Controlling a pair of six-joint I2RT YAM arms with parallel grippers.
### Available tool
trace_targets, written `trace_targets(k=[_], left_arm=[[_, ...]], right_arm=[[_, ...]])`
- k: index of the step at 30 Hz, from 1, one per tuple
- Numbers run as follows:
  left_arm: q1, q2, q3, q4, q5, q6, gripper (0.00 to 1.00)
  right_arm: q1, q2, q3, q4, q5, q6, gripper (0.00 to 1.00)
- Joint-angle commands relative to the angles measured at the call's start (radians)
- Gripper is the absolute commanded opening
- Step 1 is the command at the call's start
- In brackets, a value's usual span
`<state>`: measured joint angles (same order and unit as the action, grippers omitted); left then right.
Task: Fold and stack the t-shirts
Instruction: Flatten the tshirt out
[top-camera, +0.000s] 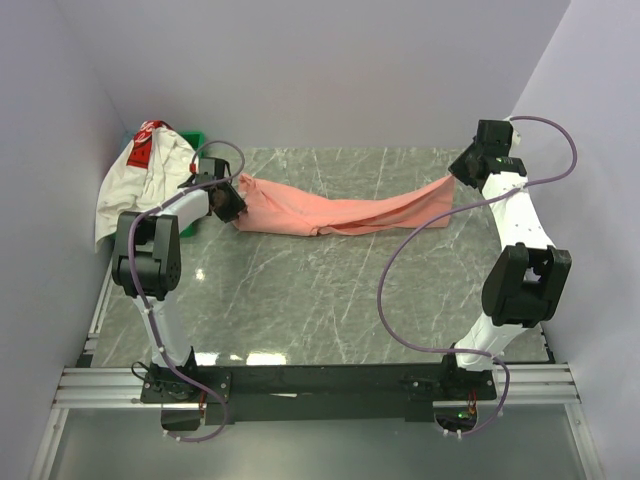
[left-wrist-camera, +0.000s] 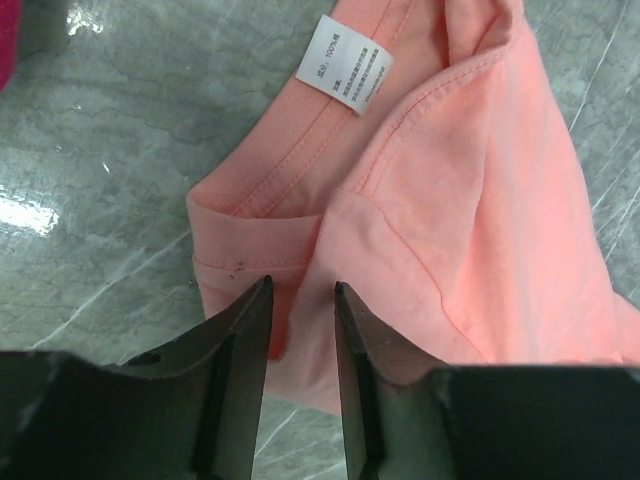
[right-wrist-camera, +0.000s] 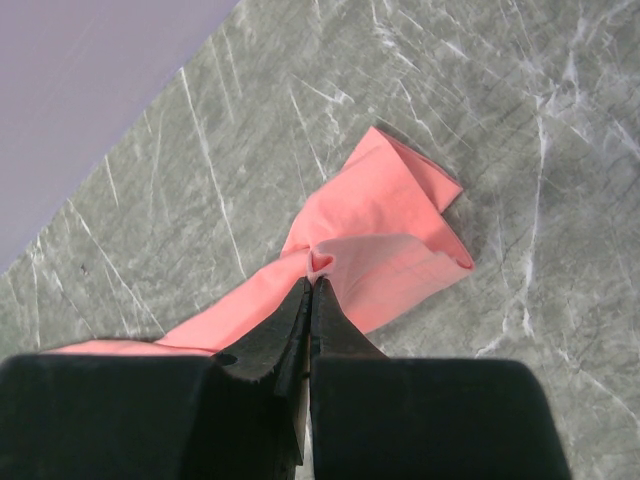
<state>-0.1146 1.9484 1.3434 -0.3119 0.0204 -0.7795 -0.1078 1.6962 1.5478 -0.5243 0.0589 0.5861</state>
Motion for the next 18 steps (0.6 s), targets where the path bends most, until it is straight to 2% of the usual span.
trace_targets(k=[1, 5, 8, 12, 18], left_arm=[[-0.003, -0.006, 0.033, 0.028, -0.005, 0.009, 0.36], [-0.003, -0.028, 0.02, 0.059, 0.047, 0.002, 0.3], [-0.003, -0.046, 0.022, 0.071, 0.088, 0.0, 0.2], [-0.003, -0.086, 0.017, 0.069, 0.122, -0.009, 0.01], [0.004, -0.204, -0.007, 0.045, 0.13, -0.032, 0.0]], right_arm=[[-0.007, -0.053, 0.001, 0.035, -0.002, 0.001, 0.0], [-0.007, -0.053, 0.001, 0.032, 0.001, 0.001, 0.0], [-0.009, -0.058, 0.005, 0.029, 0.001, 0.001, 0.0], [-0.007, -0.069, 0.017, 0.014, -0.005, 0.001, 0.0], [-0.009, -0.136, 0.017, -0.022, -0.025, 0.014, 0.0]])
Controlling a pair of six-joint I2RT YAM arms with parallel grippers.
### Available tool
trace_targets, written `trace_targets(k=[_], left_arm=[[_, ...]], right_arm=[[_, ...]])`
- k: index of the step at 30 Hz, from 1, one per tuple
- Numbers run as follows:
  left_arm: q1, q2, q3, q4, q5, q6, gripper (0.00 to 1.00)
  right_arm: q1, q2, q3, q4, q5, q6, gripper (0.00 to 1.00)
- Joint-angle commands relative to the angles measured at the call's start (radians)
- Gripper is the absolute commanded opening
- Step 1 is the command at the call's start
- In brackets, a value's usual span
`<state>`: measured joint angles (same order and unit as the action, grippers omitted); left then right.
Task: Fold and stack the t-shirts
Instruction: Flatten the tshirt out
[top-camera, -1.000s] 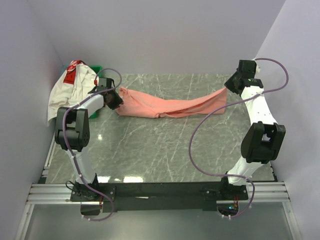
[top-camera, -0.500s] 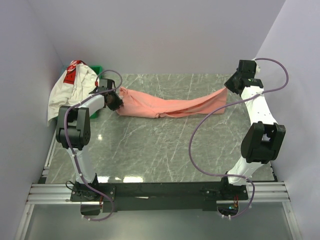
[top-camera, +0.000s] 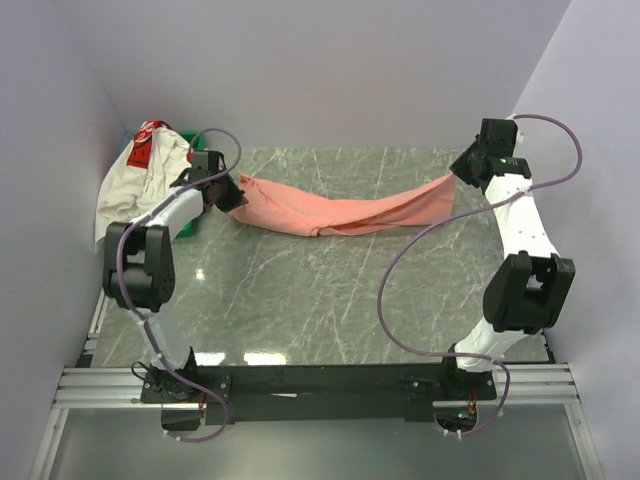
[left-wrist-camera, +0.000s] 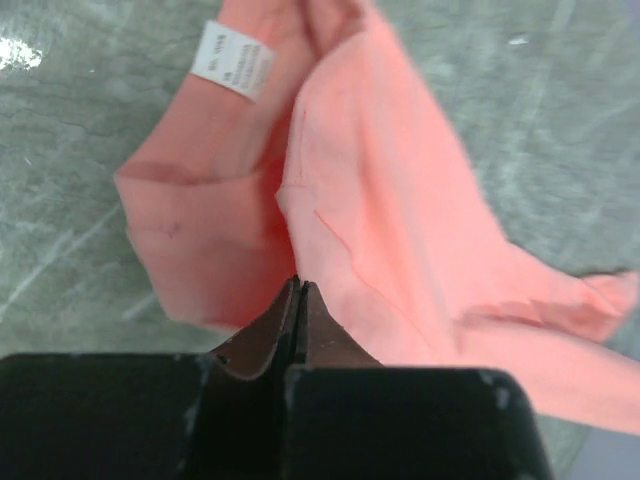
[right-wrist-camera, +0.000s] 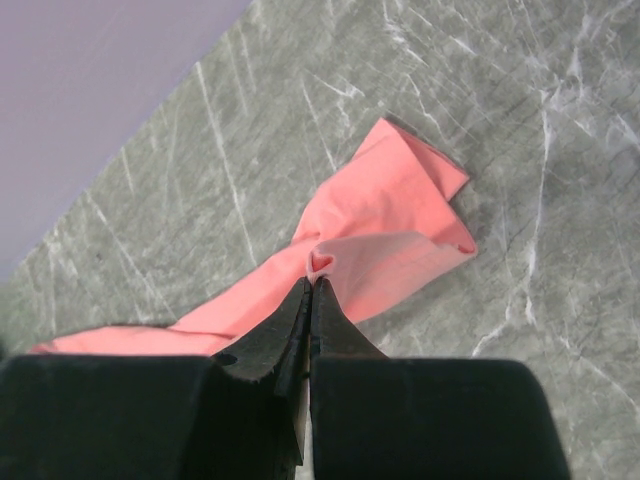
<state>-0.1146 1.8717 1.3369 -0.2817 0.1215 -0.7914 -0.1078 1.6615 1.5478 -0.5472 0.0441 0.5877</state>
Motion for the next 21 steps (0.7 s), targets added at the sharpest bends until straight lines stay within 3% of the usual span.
trace_targets(k=[1, 6, 14, 18, 21], left_arm=[[0.007, -0.182, -0.002, 0.003, 0.021, -0.023, 0.0], [0.027, -0.418, 0.008, -0.077, -0.023, -0.031, 0.01], [0.052, -0.834, 0.025, -0.224, -0.049, -0.039, 0.01], [0.055, -0.908, 0.117, -0.286, -0.045, -0.045, 0.01], [0.055, -0.879, 0.237, -0.307, -0.057, -0.037, 0.01]], right_arm=[[-0.013, -0.118, 0.012, -0.01, -0.019, 0.021, 0.0], [-0.072, -0.276, -0.021, -0.046, -0.099, 0.079, 0.0], [-0.107, -0.603, -0.043, -0.158, -0.061, 0.094, 0.0], [-0.119, -0.674, 0.037, -0.237, -0.046, 0.08, 0.0], [-0.122, -0.678, 0.109, -0.257, -0.02, 0.081, 0.0]])
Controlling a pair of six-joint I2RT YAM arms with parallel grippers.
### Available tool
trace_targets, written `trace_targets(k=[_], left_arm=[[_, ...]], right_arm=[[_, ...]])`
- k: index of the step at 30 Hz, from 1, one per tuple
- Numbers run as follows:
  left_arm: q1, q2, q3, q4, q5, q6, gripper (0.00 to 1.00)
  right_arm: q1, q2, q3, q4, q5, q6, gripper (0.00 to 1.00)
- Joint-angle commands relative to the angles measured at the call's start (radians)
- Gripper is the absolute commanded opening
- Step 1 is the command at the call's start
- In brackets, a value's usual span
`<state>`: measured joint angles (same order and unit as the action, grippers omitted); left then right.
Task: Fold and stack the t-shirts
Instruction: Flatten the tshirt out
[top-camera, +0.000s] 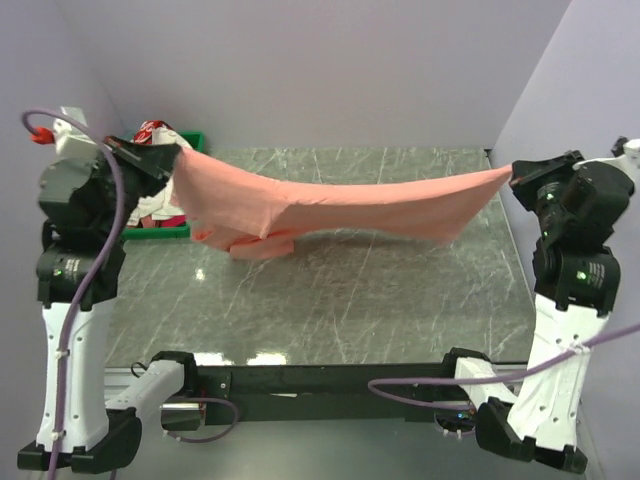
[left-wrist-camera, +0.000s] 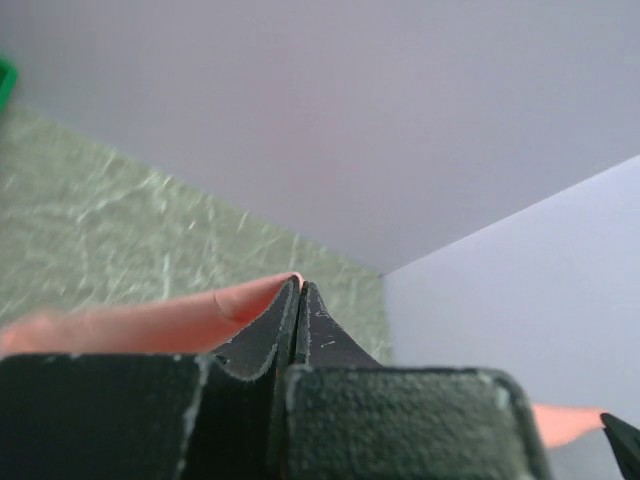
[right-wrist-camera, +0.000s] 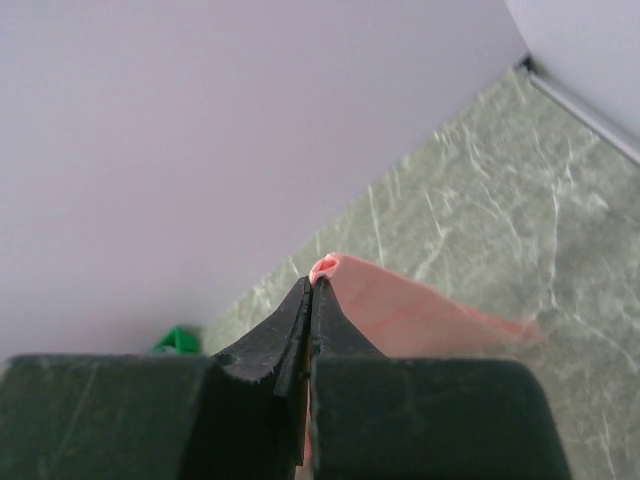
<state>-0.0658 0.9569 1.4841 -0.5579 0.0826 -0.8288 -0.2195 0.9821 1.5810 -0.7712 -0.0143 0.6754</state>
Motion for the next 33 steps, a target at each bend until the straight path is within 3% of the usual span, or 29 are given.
trace_targets(k=[1, 6, 11, 14, 18, 20, 23, 27, 30, 32, 33], left_arm=[[0.006, 0.055, 0.149, -0.033, -0.023, 0.003, 0.01], [0.014, 0.251, 0.264, 0.064, -0.015, 0.005, 0.01], [0.05, 0.466, 0.346, 0.229, 0.054, -0.022, 0.01], [0.096, 0.693, 0.493, 0.318, 0.135, -0.058, 0.01], [0.181, 0.946, 0.958, 0.361, 0.303, -0.133, 0.01], [0.202, 1.012, 1.057, 0.451, 0.331, -0.197, 0.01], [0.256, 0.953, 0.989, 0.652, 0.376, -0.292, 0.01], [0.291, 0.887, 0.853, 0.671, 0.391, -0.28, 0.01], [0.29, 0.824, 0.669, 0.69, 0.41, -0.271, 0.01], [0.29, 0.759, 0.535, 0.722, 0.443, -0.288, 0.01], [0.279, 0.729, 0.377, 0.743, 0.447, -0.291, 0.01]], right_arm=[[-0.011, 0.021, 0.089, -0.024, 0.042, -0.004, 0.0], [-0.011, 0.156, 0.137, 0.074, -0.048, 0.016, 0.0], [-0.008, 0.371, 0.16, 0.291, -0.162, 0.052, 0.0], [0.003, 0.519, 0.28, 0.355, -0.203, 0.067, 0.0], [0.016, 0.699, 0.555, 0.354, -0.226, 0.064, 0.0], [0.016, 0.734, 0.66, 0.375, -0.222, 0.07, 0.0], [0.011, 0.73, 0.735, 0.407, -0.181, 0.059, 0.0], [-0.001, 0.702, 0.685, 0.435, -0.161, 0.047, 0.0], [-0.007, 0.64, 0.486, 0.485, -0.183, 0.058, 0.0], [-0.007, 0.6, 0.268, 0.518, -0.185, 0.062, 0.0], [-0.009, 0.563, 0.193, 0.541, -0.184, 0.067, 0.0]])
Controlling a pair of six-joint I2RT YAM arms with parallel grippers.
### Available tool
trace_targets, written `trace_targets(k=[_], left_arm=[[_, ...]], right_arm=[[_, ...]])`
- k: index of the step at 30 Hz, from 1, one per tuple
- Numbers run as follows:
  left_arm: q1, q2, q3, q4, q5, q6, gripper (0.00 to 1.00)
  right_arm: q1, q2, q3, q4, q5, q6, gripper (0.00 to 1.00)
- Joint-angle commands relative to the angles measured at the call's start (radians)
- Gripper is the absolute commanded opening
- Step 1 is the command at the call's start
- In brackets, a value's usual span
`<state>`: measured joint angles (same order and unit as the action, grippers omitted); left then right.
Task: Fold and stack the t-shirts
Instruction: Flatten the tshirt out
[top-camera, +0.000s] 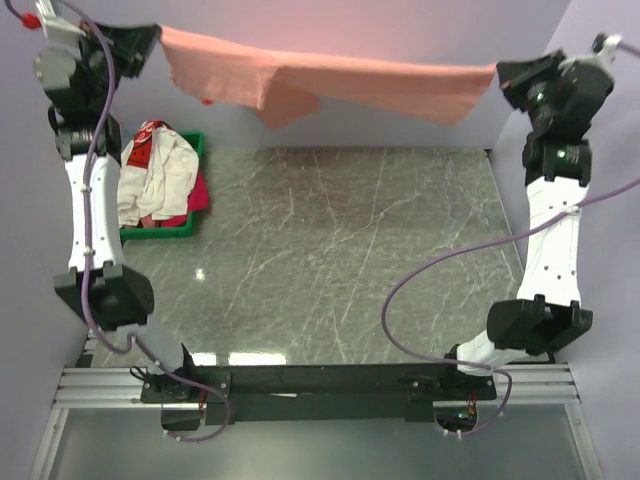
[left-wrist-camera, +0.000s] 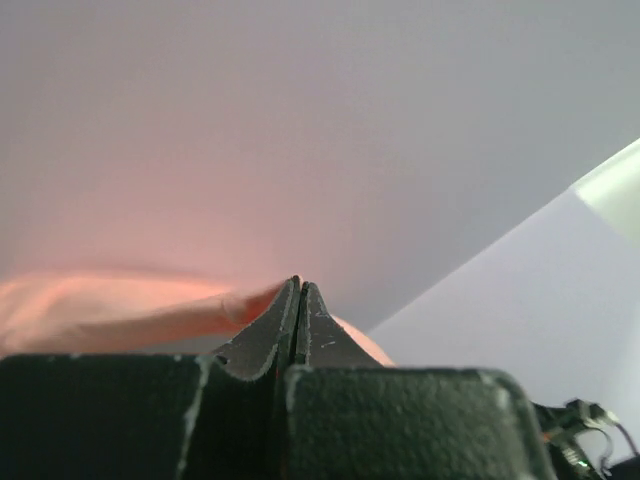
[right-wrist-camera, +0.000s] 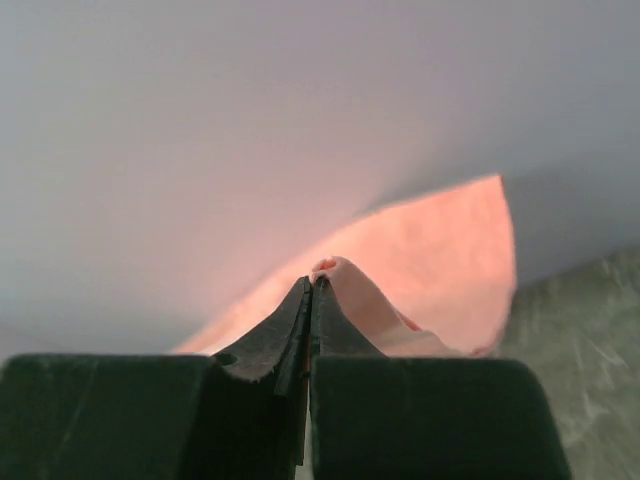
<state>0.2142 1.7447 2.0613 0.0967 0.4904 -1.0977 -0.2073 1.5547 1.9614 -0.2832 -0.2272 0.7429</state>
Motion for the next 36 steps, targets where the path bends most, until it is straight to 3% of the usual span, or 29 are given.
trace_targets(k=[1, 2, 5, 8, 14, 23, 28, 36], left_arm=[[-0.006, -0.089, -0.289, 0.1, 0.036, -0.019, 0.01], [-0.015, -0.153, -0.464, 0.113, 0.022, -0.018, 0.01], [-0.042, -0.273, -0.703, 0.097, -0.006, -0.014, 0.01], [-0.085, -0.384, -1.054, 0.051, -0.053, -0.011, 0.01], [-0.099, -0.614, -1.432, -0.081, -0.188, -0.019, 0.01], [-0.099, -0.953, -1.558, -0.434, -0.367, -0.03, 0.01], [-0.101, -1.1, -1.606, -0.549, -0.395, -0.044, 0.04], [-0.099, -1.111, -1.65, -0.565, -0.407, -0.056, 0.05]], right_arm=[[-0.023, -0.03, -0.331, 0.064, 0.031, 0.003, 0.0], [-0.024, -0.047, -0.402, 0.073, 0.029, 0.012, 0.0], [-0.029, -0.11, -0.661, 0.099, 0.012, 0.03, 0.0], [-0.03, -0.162, -0.875, 0.101, 0.009, 0.024, 0.0], [-0.035, -0.225, -1.168, 0.078, 0.017, -0.002, 0.0], [-0.055, -0.412, -1.372, -0.063, 0.135, 0.012, 0.0], [-0.075, -0.542, -1.423, -0.168, 0.203, 0.001, 0.0], [-0.084, -0.582, -1.389, -0.215, 0.291, -0.025, 0.0]])
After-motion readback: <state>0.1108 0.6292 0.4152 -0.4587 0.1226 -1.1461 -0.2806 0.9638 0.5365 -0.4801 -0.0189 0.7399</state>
